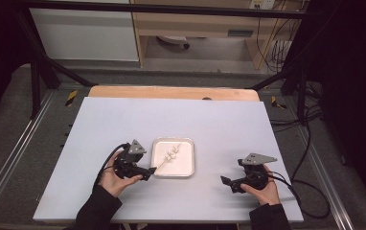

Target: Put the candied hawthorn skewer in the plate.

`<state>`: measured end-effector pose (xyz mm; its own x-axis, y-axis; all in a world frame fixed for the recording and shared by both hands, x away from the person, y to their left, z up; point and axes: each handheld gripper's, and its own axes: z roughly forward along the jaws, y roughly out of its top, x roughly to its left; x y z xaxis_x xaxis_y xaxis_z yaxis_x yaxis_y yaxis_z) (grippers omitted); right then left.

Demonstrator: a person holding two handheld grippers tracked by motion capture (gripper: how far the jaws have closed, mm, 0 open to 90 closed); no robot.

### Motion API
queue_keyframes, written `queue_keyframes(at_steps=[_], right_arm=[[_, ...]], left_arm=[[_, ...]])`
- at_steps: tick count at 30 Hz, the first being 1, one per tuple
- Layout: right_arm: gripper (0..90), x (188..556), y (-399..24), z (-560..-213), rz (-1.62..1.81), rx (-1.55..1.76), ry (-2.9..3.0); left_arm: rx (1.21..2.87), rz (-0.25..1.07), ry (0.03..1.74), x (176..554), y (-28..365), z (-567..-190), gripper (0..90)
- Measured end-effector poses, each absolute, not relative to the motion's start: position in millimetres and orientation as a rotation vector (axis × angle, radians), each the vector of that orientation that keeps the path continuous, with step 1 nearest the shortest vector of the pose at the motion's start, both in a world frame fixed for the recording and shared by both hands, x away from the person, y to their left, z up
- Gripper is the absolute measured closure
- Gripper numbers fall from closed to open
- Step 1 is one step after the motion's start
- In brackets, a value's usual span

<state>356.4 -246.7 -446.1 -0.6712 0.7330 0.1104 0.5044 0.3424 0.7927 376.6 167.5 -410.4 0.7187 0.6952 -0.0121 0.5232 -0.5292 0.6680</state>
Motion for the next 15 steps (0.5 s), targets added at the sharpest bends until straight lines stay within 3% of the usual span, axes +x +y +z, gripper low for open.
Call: queue_keyframes(at_steps=[7,15], right_arm=[[0.8,356,-248,-445,1.241,1.129,2.338],[0.7,356,-249,-447,1.237,1.128,2.346]], left_arm=[[2.188,0.326,0.963,364,203,-419,15.1],[2.113,0.320,1.007,352,238,-434,12.5]])
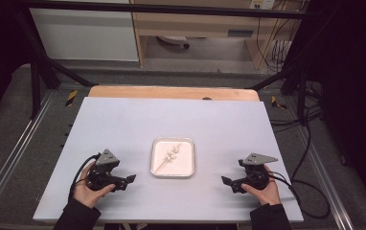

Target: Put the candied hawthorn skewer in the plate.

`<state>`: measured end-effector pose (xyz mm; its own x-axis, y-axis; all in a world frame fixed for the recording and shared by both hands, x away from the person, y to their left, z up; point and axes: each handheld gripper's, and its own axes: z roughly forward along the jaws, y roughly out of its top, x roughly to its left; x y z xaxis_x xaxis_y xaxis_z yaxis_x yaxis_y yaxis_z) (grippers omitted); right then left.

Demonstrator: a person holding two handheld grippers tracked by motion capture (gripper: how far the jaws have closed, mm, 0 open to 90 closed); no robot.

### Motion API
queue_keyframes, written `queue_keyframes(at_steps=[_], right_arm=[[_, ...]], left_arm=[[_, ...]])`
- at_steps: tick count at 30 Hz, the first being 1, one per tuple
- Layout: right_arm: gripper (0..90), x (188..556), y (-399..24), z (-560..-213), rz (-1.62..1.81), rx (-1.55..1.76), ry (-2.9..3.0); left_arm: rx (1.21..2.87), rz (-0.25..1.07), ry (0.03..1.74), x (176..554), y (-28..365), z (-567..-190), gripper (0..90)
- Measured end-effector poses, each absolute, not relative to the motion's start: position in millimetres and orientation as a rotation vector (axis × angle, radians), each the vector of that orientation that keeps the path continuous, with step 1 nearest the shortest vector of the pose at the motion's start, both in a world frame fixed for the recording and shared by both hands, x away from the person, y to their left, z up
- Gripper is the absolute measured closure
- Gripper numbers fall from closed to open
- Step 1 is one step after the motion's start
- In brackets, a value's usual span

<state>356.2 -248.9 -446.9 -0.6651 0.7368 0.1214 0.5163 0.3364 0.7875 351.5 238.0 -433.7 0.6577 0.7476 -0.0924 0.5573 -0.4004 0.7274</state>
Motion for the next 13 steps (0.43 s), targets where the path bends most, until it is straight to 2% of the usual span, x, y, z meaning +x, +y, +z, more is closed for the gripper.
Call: queue_keyframes(at_steps=[13], right_arm=[[0.7,356,-249,-451,1.217,1.125,2.370]], left_arm=[[2.126,0.328,1.003,342,249,-447,10.8]])
